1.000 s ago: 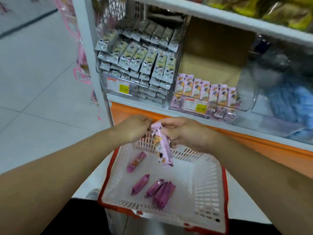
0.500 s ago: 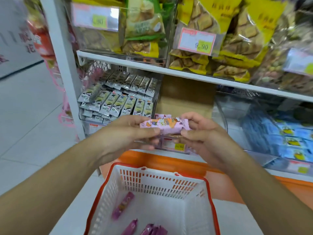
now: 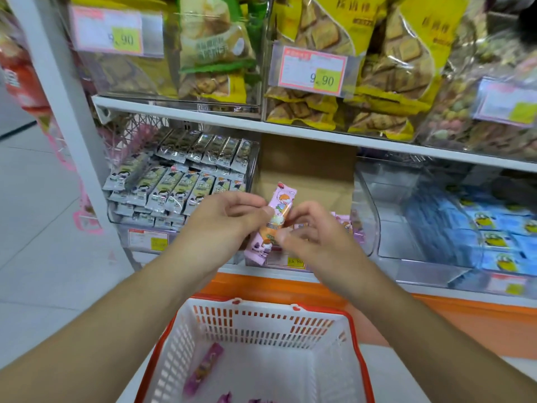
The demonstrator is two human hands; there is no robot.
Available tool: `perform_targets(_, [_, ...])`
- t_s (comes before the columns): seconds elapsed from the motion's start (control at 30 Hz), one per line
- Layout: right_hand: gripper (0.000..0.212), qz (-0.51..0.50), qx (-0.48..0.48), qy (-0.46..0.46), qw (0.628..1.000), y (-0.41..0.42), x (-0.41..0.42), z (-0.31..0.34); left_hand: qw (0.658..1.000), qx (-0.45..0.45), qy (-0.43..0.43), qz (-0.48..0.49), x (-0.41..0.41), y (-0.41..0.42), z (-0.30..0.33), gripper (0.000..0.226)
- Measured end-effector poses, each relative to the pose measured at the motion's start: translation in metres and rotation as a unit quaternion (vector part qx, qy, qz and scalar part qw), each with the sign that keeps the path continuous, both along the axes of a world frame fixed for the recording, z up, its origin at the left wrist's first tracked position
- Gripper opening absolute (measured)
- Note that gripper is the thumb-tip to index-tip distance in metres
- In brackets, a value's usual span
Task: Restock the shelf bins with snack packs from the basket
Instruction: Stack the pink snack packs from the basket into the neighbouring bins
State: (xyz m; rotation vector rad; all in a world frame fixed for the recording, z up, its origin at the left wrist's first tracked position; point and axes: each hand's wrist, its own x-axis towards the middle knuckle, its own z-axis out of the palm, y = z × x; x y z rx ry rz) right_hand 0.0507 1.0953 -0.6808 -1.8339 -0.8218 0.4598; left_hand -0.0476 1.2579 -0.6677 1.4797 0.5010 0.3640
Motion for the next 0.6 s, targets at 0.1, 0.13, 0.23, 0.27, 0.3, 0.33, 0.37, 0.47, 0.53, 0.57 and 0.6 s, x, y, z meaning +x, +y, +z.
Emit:
perform_targets(0.1, [0.037, -0.035, 0.056, 0.025, 0.997, 0.004, 0.011, 0.007, 1.0, 0.005, -0.005, -0.017, 0.002, -0.005, 0.0, 0.02])
perform_targets(0.13, [0.043, -0.033, 0.066, 0.025, 0.997, 0.006, 0.013, 0.01, 1.0, 0.01, -0.002, -0.017, 0.003, -0.006, -0.001, 0.02])
perform_targets(0.23, [0.048, -0.052, 0.079, -0.006, 0.995, 0.017, 0.025, 0.017, 1.0, 0.02, 0.001, 0.021, 0.007, -0.002, -0.004, 0.015])
perform_targets(0.27, [0.047, -0.074, 0.08, -0.018, 0.994, 0.022, 0.032, 0.018, 0.999, 0.024, 0.001, 0.046, 0.007, 0.001, -0.004, 0.012])
perform_targets(0.3, [0.047, -0.095, 0.079, -0.028, 0.992, 0.028, 0.039, 0.018, 0.997, 0.034, 0.007, 0.072, 0.007, 0.004, -0.003, 0.009])
perform_targets(0.33, [0.046, -0.111, 0.076, -0.036, 0.99, 0.033, 0.046, 0.018, 0.995, 0.045, 0.017, 0.092, 0.006, 0.006, -0.003, 0.008])
perform_targets(0.37, [0.045, -0.118, 0.071, -0.038, 0.99, 0.038, 0.052, 0.015, 0.993, 0.055, 0.027, 0.104, 0.005, 0.008, -0.003, 0.008])
perform_targets(0.47, [0.048, -0.105, 0.028, -0.041, 0.993, 0.052, 0.059, -0.002, 0.991, 0.076, 0.045, 0.105, 0.0, 0.011, -0.003, 0.01])
perform_targets(0.53, [0.049, -0.081, 0.003, -0.042, 0.996, 0.062, 0.058, -0.018, 0.99, 0.085, 0.049, 0.098, -0.002, 0.013, -0.005, 0.009])
perform_targets(0.57, [0.047, -0.071, -0.004, -0.044, 0.997, 0.066, 0.057, -0.025, 0.991, 0.086, 0.05, 0.095, -0.003, 0.014, -0.006, 0.009])
perform_targets(0.6, [0.043, -0.065, -0.013, -0.048, 0.997, 0.07, 0.057, -0.031, 0.991, 0.084, 0.051, 0.092, -0.004, 0.015, -0.007, 0.01])
